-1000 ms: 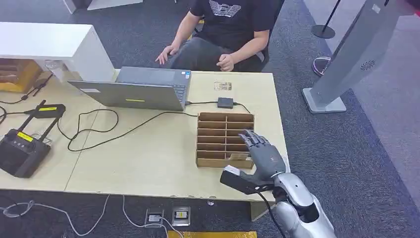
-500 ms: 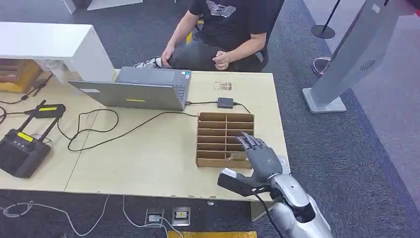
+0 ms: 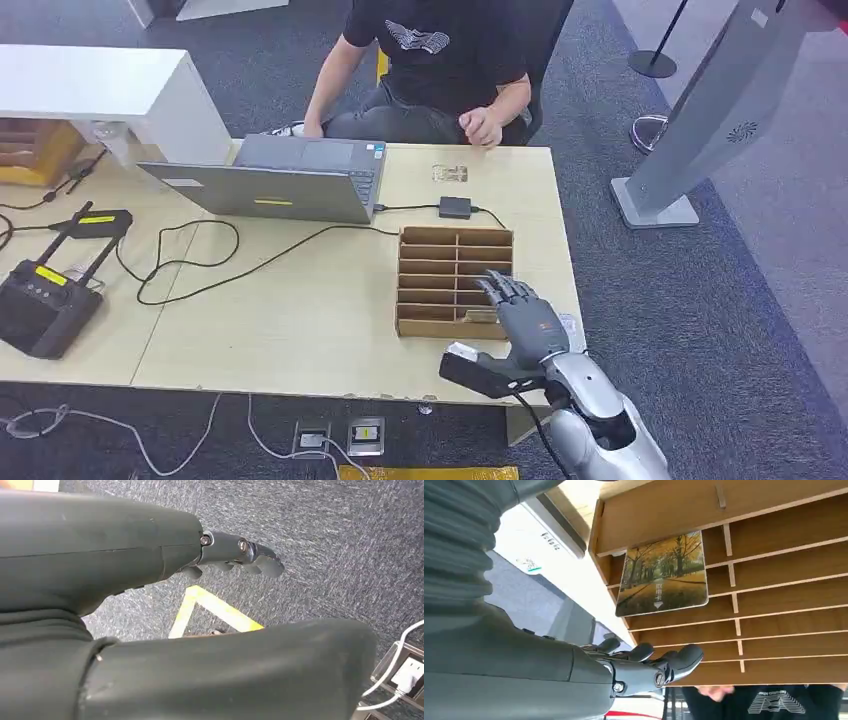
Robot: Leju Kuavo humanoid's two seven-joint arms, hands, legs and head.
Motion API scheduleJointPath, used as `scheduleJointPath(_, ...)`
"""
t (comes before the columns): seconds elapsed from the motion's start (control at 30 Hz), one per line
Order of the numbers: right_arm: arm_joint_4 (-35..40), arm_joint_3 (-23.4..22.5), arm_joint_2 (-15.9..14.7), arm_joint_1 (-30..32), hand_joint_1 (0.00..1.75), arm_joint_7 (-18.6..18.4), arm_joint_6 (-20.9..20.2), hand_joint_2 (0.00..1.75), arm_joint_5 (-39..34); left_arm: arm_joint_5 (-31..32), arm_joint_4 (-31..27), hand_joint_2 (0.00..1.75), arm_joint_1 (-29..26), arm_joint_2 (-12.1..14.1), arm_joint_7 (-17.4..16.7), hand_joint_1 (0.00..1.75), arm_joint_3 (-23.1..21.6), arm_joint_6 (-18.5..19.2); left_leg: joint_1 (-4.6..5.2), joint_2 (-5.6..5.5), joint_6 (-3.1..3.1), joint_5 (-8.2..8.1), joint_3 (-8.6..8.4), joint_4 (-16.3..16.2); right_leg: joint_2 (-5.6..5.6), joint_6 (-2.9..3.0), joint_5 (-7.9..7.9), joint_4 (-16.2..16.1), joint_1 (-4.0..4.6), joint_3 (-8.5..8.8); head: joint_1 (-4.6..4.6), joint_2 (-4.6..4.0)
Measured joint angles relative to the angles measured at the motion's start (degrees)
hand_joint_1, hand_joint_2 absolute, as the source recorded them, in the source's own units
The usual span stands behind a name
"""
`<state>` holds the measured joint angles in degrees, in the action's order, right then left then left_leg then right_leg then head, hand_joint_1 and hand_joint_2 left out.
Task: Pass the card to the sensor for recognition and then transmit it.
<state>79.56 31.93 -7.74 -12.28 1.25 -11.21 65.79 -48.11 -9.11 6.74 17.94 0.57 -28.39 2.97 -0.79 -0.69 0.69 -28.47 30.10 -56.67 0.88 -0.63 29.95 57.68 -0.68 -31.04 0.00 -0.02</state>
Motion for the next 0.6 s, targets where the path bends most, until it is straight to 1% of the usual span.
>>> scheduleJointPath(0.13, -0.44, 0.09, 0.35, 0.00, 0.00, 0.33, 0.00, 1.75, 0.04, -0.48, 0.00, 0.00, 0.00, 0.02, 0.02, 0.00, -0.24, 0.00, 0.00, 0.00, 0.00, 0.00, 0.00, 0.00, 0.00, 0.00, 0.00, 0.00, 0.00, 0.00, 0.02, 0.02)
scheduleJointPath(0.17, -0.52, 0.20, 0.46, -0.03, 0.19, 0.39, 0.02, 1.75, 0.04, -0.52, 0.00, 0.00, 0.00, 0.07, 0.02, 0.00, -0.26, 0.02, 0.00, 0.00, 0.00, 0.00, 0.00, 0.00, 0.00, 0.00, 0.00, 0.00, 0.00, 0.00, 0.00, 0.02)
scheduleJointPath(0.2, -0.57, 0.37, 0.52, -0.03, 1.54, 0.46, 0.02, 1.75, 0.04, -0.52, 0.00, 0.00, 0.01, 0.11, 0.02, 0.00, -0.31, 0.11, 0.00, 0.00, 0.00, 0.00, 0.00, 0.00, 0.00, 0.00, 0.00, 0.00, 0.00, 0.00, 0.02, 0.02)
scheduleJointPath(0.23, -0.65, 0.59, 0.57, -0.03, 1.54, 0.57, 0.06, 1.75, 0.02, -0.52, 0.00, 0.00, 0.01, 0.15, 0.02, 0.00, -0.33, 0.24, 0.00, 0.00, 0.00, 0.00, 0.00, 0.00, 0.00, 0.00, 0.00, 0.00, 0.00, 0.00, 0.00, 0.00)
scheduleJointPath(0.27, -0.81, 0.76, 0.61, -0.04, 1.75, 0.68, 0.17, 1.75, 0.02, -0.52, 0.00, 0.00, 0.00, 0.15, 0.02, 0.00, -0.33, 0.37, 0.00, 0.00, 0.00, 0.00, 0.00, 0.00, 0.00, 0.00, 0.00, 0.00, 0.00, 0.00, 0.00, 0.02)
scheduleJointPath(0.37, -1.20, 1.27, 0.63, -0.07, 1.75, 1.55, 0.44, 1.75, -0.13, -0.55, 0.00, 0.00, 0.01, 0.17, 0.02, 0.00, -0.41, 0.57, 0.00, 0.00, 0.00, 0.00, 0.00, 0.00, 0.00, 0.00, 0.00, 0.00, 0.00, 0.00, 0.02, 0.02)
scheduleJointPath(0.43, -1.51, 1.53, 0.46, -0.21, 1.75, 4.97, 0.20, 1.75, -1.69, -0.61, 0.00, 0.00, 0.01, 0.17, 0.02, 0.00, -0.55, 0.52, 0.00, 0.02, 0.00, 0.00, 0.00, 0.00, -0.01, 0.00, 0.00, 0.00, 0.00, -0.01, 0.00, 0.02)
scheduleJointPath(0.47, -1.77, 1.62, -0.05, -0.61, 1.75, 7.16, 0.24, 1.75, -2.60, -0.63, 0.00, 0.00, 0.01, 0.17, 0.04, 0.00, -0.59, 0.46, 0.00, 0.03, 0.00, 0.00, 0.00, 0.00, -0.01, 0.00, 0.00, 0.00, -0.01, -0.02, 0.00, 0.02)
scheduleJointPath(0.53, -2.45, 1.70, -1.09, -1.70, 1.75, 10.20, 0.50, 1.75, -3.74, -0.76, 0.00, 0.00, 0.01, 0.15, 0.04, 0.00, -0.70, 0.24, 0.00, 0.03, 0.00, 0.00, 0.00, 0.00, -0.01, 0.00, 0.00, -0.01, -0.01, -0.01, 0.02, 0.00)
scheduleJointPath(0.6, -3.13, 1.68, -1.60, -2.38, 1.75, 10.53, 0.74, 1.75, -3.87, -0.81, 0.00, 0.00, 0.00, 0.15, 0.04, 0.00, -0.76, 0.02, 0.00, 0.03, 0.00, 0.00, 0.00, -0.01, 0.01, 0.00, 0.00, -0.02, 0.00, 0.01, 0.04, 0.00)
